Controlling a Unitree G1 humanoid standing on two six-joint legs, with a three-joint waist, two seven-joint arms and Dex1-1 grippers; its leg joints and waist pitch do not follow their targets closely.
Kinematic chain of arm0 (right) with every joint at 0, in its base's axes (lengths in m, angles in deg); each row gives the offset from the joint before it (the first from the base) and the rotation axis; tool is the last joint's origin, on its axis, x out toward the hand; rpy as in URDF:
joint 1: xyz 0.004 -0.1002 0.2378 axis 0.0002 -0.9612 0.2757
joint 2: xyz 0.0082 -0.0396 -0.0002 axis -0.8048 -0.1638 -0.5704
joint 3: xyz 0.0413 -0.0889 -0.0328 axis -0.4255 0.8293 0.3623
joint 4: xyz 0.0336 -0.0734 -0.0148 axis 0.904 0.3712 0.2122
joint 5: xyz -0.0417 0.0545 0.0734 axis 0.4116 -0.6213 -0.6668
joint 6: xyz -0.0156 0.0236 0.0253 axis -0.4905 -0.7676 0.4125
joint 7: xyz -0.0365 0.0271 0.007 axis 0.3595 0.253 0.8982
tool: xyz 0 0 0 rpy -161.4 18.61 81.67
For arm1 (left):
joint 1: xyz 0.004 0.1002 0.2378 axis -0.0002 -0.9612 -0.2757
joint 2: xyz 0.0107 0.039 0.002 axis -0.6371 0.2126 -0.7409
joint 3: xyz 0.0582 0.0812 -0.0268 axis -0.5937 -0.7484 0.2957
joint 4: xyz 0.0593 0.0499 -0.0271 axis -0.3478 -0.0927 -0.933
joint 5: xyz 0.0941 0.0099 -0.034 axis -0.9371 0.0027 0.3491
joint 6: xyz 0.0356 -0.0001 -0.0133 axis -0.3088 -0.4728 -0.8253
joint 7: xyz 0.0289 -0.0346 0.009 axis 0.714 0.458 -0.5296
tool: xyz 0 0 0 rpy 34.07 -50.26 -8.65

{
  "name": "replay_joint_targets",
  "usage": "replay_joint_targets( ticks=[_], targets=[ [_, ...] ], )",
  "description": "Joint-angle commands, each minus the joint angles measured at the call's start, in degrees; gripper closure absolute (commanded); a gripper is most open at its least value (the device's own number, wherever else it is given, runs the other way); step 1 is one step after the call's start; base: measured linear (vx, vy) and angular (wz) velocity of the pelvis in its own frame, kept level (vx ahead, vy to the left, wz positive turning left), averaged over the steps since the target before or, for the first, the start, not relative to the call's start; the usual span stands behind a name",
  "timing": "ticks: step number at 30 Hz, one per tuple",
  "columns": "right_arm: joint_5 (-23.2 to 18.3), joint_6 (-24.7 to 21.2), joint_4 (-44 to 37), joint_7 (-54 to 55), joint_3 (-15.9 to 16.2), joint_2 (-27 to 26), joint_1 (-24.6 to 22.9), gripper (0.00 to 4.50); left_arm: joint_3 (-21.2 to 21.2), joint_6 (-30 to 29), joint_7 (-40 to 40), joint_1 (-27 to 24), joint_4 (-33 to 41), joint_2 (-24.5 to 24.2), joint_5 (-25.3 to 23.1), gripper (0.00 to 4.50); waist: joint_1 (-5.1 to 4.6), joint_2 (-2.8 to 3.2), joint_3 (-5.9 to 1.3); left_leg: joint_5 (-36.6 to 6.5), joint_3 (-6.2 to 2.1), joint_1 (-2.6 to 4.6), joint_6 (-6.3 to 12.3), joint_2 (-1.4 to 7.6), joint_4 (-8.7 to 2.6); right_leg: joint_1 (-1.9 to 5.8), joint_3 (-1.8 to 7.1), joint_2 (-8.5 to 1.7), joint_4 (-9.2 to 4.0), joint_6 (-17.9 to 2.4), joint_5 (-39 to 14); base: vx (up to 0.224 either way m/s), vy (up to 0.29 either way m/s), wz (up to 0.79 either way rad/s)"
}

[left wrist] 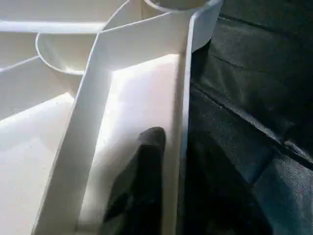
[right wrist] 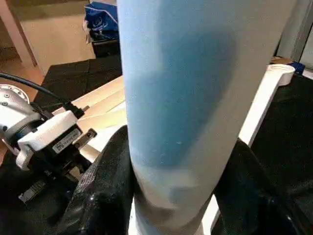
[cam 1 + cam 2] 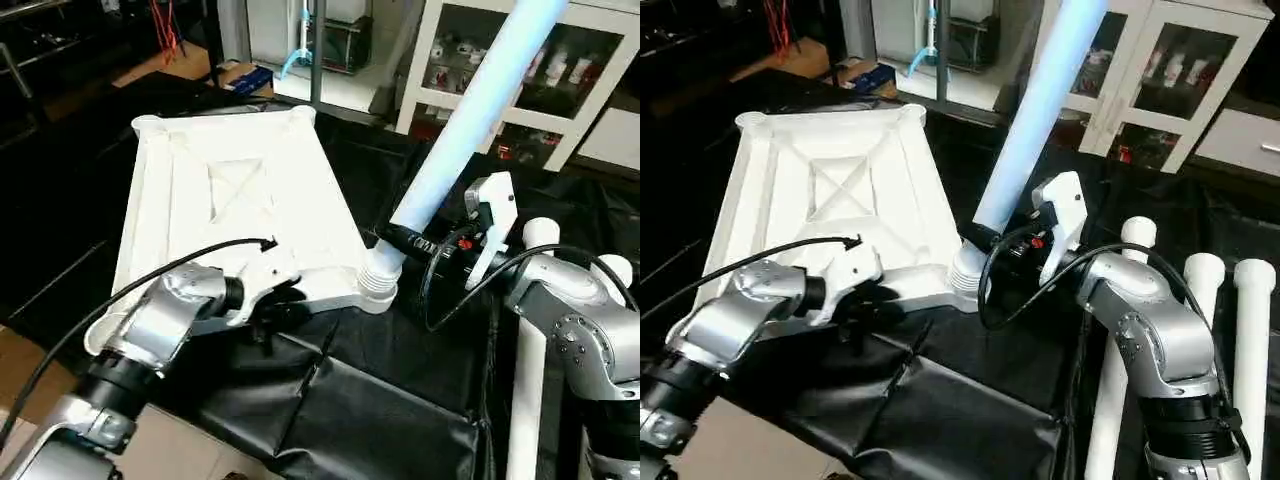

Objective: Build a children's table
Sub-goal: Insert table leg to table base

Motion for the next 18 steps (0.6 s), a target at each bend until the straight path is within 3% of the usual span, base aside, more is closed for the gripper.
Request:
replay_joint_targets(
  ticks=[1, 7, 11, 12, 14, 15, 18],
  targets=[
    [-0.08, -0.18, -1.94, -0.28, -0.32, 0.79, -0.55, 2.7, -0.43, 0.8, -1.06, -0.37, -2.24, 0.93, -0.62, 3.97, -0.09, -0.29, -3.61, -15.52, -1.76, 1.0, -0.39, 3.22, -4.92, 1.95, 2.91, -3.29, -5.17, -9.62, -23.18, 0.0, 0.0, 0.0],
    [0.33, 0.11, -0.92, -0.97, -0.54, 2.01, 0.27, 2.7, -1.23, 2.12, 1.81, -0.51, -2.94, 1.01, 0.02, 4.44, -0.31, -0.7, -3.73, -14.91, -1.88, 0.72, -0.14, 3.23, -4.95, 2.08, 2.86, -3.31, -5.21, -8.93, -23.63, 0.0, 0.0, 0.0],
    [2.18, 2.37, 3.54, -2.45, 0.47, 2.41, 2.16, 2.7, -1.96, 2.46, 5.35, -0.37, -3.24, 0.22, 0.95, 4.48, -0.29, -0.73, -3.98, -12.12, -1.7, 0.57, 0.82, 3.22, -4.72, 2.21, 2.9, -3.37, -4.57, -10.73, -18.95, 0.0, 0.0, 0.0],
    [2.29, 2.68, 5.14, -2.93, 0.86, 2.06, 2.94, 2.7, -2.25, 2.42, 6.83, -0.36, -2.89, -0.22, 1.39, 4.49, -0.31, -1.06, -4.06, -11.29, -1.58, 0.53, 1.19, 3.16, -4.62, 2.32, 2.91, -3.37, -4.51, -11.2, -18.03, 0.0, 0.0, 0.0],
    [2.17, 2.6, 5.82, -3.19, 1.01, 1.86, 3.41, 2.7, -2.29, 2.05, 7.71, -0.4, -2.26, -0.44, 1.86, 4.5, -0.2, -0.75, -4.05, -10.49, -1.55, 0.63, 1.6, 3.18, -4.58, 2.29, 2.9, -3.32, -4.29, -11.91, -17.12, 0.0, 0.0, 0.0],
    [2.1, 2.38, 5.91, -3.34, 1.13, 1.9, 3.68, 2.7, -2.27, 1.57, 8.19, -0.41, -1.57, -0.63, 2.18, 4.5, -0.21, -1.16, -4.06, -10.28, -1.46, 0.72, 1.74, 3.26, -4.56, 2.24, 2.92, -3.3, -4.26, -12.03, -16.74, 0.0, 0.0, 0.0],
    [2.21, 1.8, 6.33, -4.67, 2.36, 2.49, 4.59, 2.7, -2.01, 1.74, 9.0, 0.2, -0.44, -1.21, 2.38, 4.5, -0.07, -1.46, -3.96, -9.44, -1.45, 0.81, 2.08, 3.47, -4.63, 2.19, 2.89, -3.31, -4.07, -12.18, -16.16, 0.0, 0.0, 0.0]
  ],
)
